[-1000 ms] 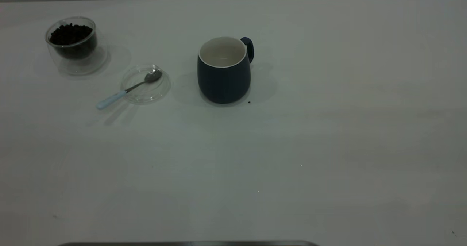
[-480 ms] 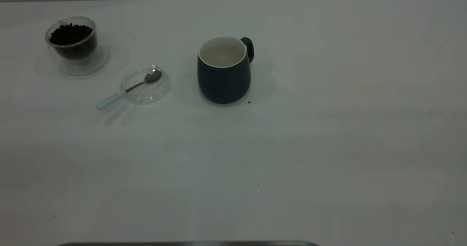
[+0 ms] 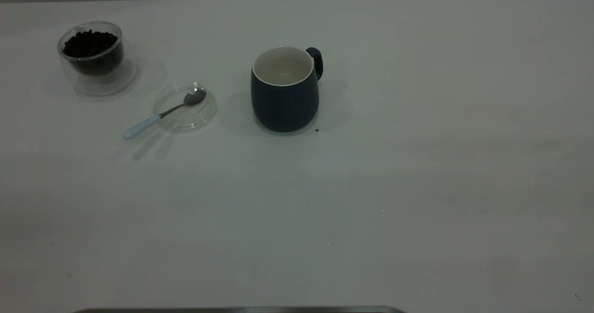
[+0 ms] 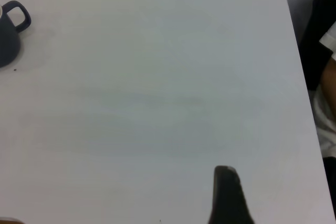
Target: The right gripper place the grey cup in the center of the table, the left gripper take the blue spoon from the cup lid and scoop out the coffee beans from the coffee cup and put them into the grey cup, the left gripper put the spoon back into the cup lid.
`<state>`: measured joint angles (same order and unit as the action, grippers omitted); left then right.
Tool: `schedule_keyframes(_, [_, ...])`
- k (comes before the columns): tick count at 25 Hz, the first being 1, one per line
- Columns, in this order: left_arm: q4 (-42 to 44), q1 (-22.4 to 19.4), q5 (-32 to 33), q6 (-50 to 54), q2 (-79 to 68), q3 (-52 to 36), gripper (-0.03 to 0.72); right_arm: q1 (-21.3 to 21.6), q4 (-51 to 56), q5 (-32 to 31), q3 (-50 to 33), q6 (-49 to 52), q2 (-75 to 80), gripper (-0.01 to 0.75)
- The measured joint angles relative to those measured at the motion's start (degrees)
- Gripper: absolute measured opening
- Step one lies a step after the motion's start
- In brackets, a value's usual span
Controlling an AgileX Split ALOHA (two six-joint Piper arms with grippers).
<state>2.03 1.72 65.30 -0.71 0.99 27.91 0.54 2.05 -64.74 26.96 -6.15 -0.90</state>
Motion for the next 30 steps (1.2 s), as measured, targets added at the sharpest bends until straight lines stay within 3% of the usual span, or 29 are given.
schedule_keyframes(30, [0.0,0.0,0.0,0.0,0.0,0.0,0.592,0.0,0.0,0.0,0.0,0.0,0.0,0.462])
